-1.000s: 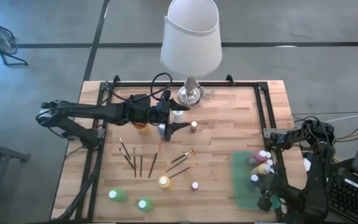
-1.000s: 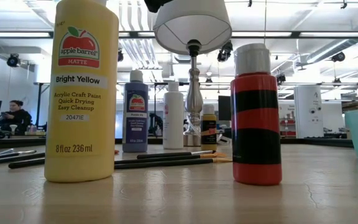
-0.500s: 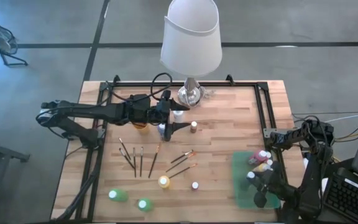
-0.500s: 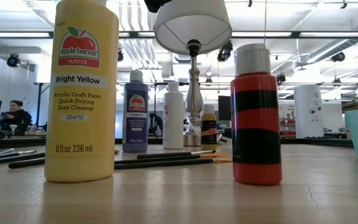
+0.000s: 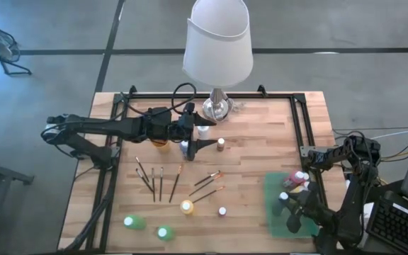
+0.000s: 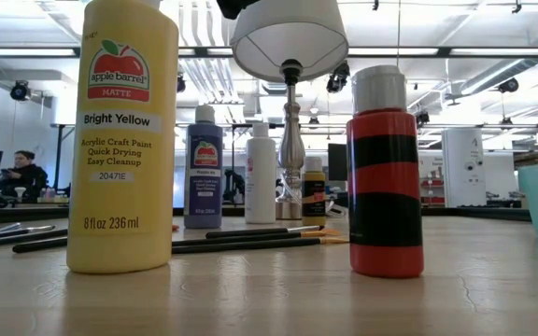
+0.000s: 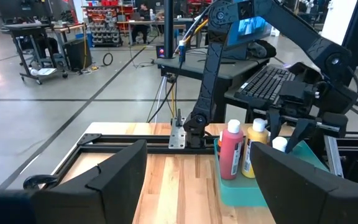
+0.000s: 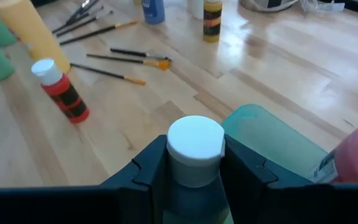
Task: Pick & Place Paint Supplies
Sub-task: Put the blue paint bottle into the green bin
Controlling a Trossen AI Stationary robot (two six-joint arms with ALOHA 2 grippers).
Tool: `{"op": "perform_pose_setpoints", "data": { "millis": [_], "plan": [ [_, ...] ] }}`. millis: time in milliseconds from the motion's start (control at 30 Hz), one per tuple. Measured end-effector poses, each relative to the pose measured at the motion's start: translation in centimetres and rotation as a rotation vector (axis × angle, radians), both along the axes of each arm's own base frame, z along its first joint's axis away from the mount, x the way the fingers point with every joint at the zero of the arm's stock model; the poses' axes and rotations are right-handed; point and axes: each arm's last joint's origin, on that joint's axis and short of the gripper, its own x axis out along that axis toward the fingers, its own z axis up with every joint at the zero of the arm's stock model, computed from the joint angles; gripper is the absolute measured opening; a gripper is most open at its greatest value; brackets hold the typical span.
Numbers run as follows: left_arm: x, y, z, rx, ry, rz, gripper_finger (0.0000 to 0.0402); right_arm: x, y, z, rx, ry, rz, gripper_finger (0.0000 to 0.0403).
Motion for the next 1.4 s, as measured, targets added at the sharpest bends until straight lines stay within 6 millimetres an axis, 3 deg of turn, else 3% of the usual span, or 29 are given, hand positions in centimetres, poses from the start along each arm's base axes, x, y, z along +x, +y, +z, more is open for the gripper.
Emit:
{"op": "perform_pose_setpoints", "data": {
  "millis": [267,500,667,1100,1400],
  "plan": [
    [0.0,0.0,0.0,0.0,-0.001,0.0,0.0289,0.1,1.4,1.6,0.044,0.099,0.036,0.0122],
    [0.0,0.0,0.0,0.0,-0.002,0.001,0.0289,0.2,1.3,1.4,0.039,0.1,0.029,0.013],
    [0.0,0.0,0.0,0.0,-0.005,0.001,0.0289,0.4,1.1,1.3,-0.005,0.032,0.063,0.011],
    [0.0,0.0,0.1,0.001,-0.006,0.001,0.0289,1.7,-0.6,-1.1,-0.064,-0.015,0.033,0.011],
    [0.0,0.0,0.1,0.001,-0.006,0.0,0.0289,1.8,1.3,0.7,0.008,0.06,0.085,0.0118]
  ]
}}
